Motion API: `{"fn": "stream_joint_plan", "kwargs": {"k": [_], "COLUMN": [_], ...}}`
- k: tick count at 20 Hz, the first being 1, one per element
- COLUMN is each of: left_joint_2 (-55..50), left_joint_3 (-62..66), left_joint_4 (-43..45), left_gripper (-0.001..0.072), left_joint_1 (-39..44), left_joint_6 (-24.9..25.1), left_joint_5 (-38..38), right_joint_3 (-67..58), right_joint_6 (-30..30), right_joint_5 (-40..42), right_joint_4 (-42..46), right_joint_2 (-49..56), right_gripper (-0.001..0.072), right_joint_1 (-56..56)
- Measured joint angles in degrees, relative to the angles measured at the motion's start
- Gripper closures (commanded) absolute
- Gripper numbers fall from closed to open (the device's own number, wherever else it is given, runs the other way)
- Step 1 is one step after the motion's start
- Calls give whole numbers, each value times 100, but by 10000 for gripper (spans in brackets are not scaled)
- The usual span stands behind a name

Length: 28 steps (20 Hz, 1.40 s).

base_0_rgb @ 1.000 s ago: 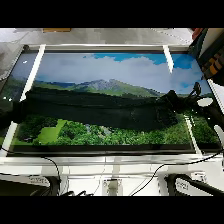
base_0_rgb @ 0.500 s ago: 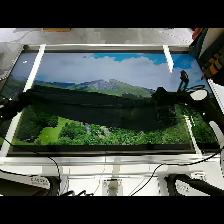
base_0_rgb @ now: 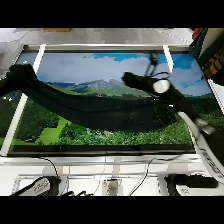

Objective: Fold the clothes and pants, and hang the long-sleeved shirts on hangers.

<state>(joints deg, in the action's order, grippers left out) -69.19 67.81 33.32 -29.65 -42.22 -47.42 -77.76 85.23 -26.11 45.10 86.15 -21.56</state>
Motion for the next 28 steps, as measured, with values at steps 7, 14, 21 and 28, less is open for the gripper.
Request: {"fn": "stream_joint_plan", "kwargs": {"k": [7,14,21,28], "left_joint_2": [625,402,15,-72], "left_joint_3": [0,-33,-501,-629], "left_joint_4": [61,90,76,-452], "left_gripper": [679,679,679,668], "left_joint_1": [334,813,1285,2612], "left_joint_6": [-610,-1064,-1451,-1545], "left_joint_5": [-540,-605,-623,-494], "right_joint_3": [-2146,-3112,-3222,-3228], "right_joint_6": [682,848,866,820], "right_joint_5": [-566,-503,-1305,-3152], "right_joint_4": [-164,-240,671,1497], "right_joint_2": [2404,3335,3158,2378], "right_gripper": [688,687,686,686], "right_joint_1": [-1718,-3062,-2308,-490]}}
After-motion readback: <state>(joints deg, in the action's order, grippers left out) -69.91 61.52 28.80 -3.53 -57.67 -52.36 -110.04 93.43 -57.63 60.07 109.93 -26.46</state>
